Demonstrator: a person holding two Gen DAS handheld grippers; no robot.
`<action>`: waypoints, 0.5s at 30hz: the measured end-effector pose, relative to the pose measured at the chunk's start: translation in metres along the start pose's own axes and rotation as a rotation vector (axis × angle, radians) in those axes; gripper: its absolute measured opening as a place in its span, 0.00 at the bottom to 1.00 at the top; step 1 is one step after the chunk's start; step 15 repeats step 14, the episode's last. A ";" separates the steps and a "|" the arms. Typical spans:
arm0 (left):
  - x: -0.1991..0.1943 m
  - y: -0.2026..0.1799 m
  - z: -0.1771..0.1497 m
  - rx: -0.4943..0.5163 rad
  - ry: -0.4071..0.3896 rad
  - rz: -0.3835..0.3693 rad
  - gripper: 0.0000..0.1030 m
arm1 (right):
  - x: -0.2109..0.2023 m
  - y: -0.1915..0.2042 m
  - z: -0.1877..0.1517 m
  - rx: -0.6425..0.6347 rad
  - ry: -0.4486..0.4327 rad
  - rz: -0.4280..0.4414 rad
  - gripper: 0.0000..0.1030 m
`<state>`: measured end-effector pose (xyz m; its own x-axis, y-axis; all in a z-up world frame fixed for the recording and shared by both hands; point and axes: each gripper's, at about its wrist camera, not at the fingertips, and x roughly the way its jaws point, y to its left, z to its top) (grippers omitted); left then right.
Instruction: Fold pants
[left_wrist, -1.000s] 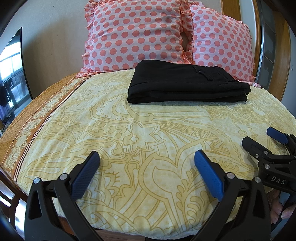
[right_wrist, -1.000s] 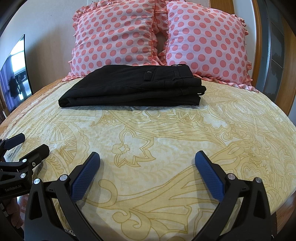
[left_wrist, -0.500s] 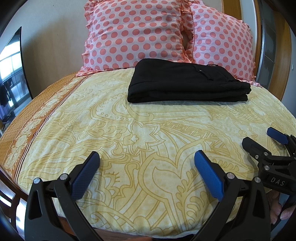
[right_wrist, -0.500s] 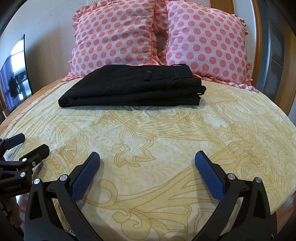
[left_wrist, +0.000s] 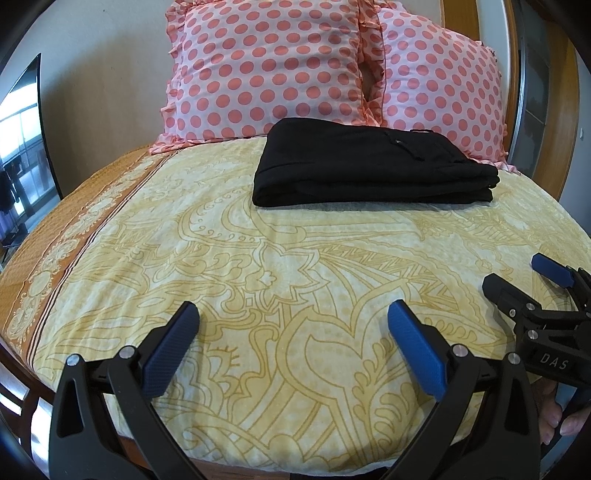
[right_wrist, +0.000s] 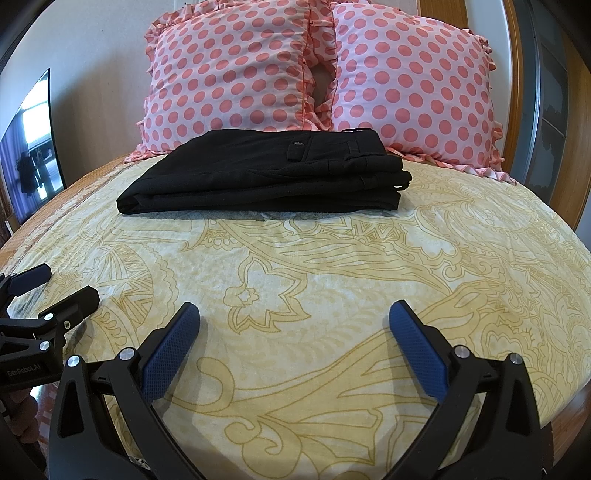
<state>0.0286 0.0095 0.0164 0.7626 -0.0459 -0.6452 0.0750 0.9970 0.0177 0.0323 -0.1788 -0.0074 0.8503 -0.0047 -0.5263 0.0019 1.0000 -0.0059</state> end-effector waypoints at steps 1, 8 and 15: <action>0.000 0.000 0.000 0.000 0.000 0.000 0.98 | 0.000 0.000 0.000 0.000 0.000 0.000 0.99; 0.000 0.001 0.000 -0.001 -0.003 -0.001 0.98 | 0.000 0.000 0.000 0.000 0.000 0.000 0.99; 0.000 0.001 0.000 -0.002 0.001 0.000 0.98 | 0.000 0.000 0.000 0.000 -0.002 0.000 0.99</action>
